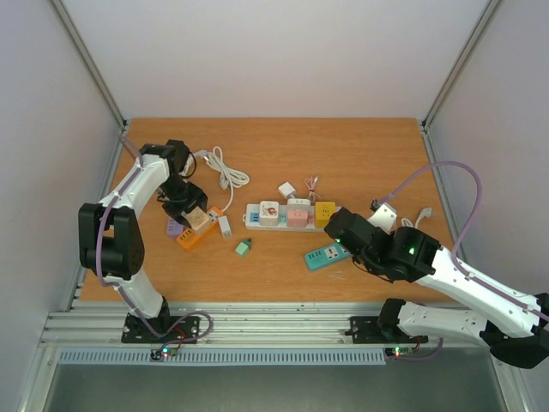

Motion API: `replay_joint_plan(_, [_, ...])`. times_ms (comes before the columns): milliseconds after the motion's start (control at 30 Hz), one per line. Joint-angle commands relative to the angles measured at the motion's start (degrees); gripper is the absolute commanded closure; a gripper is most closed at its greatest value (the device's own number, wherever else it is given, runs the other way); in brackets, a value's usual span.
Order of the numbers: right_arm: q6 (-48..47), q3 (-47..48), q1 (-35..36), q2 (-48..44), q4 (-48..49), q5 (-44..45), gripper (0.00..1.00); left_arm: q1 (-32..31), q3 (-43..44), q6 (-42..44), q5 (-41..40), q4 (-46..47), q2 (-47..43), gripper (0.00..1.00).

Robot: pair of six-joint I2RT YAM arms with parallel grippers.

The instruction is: Insert the plug

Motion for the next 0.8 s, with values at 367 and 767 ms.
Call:
replay_joint_plan(367, [1.82,-0.71,0.19,-0.14,-0.67,2.77,0.02,0.33,-4.38,-1.00,-0.14,4.95,-0.75,0.77])
replay_joint_plan(767, [1.96,-0.81,0.28,-0.41,-0.81,2.77,0.02,0.29,-6.27,-2.52,-4.90,6.78,2.39,0.63])
